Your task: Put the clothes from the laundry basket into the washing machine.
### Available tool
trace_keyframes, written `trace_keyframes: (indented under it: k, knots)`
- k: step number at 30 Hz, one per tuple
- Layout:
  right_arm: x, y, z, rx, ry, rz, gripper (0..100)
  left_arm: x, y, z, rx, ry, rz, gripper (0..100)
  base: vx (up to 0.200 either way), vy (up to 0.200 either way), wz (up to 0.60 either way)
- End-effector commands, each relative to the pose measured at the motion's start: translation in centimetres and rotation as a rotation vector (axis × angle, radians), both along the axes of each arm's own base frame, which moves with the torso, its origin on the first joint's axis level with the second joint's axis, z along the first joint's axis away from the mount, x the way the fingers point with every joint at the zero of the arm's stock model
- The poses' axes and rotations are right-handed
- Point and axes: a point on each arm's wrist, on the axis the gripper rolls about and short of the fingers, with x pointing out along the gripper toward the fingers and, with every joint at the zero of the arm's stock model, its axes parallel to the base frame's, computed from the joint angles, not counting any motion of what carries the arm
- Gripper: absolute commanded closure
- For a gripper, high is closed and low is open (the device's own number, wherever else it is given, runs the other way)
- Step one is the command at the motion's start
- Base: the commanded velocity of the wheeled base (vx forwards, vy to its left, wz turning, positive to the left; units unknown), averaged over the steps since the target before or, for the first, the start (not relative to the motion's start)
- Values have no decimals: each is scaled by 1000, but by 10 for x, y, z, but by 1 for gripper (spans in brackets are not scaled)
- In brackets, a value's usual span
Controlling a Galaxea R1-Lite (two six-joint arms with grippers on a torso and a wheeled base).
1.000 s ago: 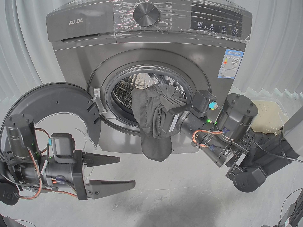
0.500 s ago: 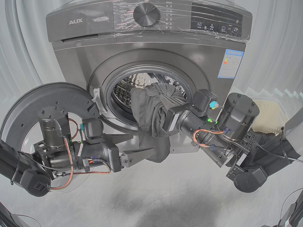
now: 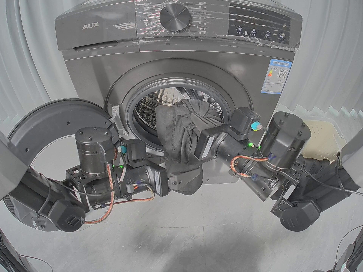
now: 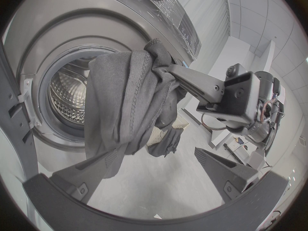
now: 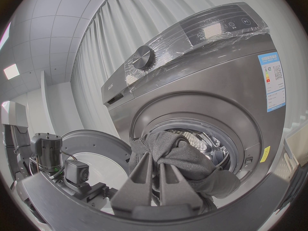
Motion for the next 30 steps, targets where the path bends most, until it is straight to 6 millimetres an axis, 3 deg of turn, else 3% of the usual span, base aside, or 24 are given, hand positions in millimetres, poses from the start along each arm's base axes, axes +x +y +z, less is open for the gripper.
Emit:
trace_keyframes:
  k: [1,6,19,30]
  knots:
    - [-1,0,1,1,-1,0,100,11,-10,-6,-2,-12,16,0,0,0,0]
    - [-1,0,1,1,-1,1,100,21,-18,-6,-40,-57,48,0,0,0,0]
    - [0,1,0,2,-1,-2,100,5,-38,-1,-126,-74,-35,0,0,0,0]
    - [2,-3,0,0,0,-12,100,5,-42,-2,-157,-96,-45,0,0,0,0]
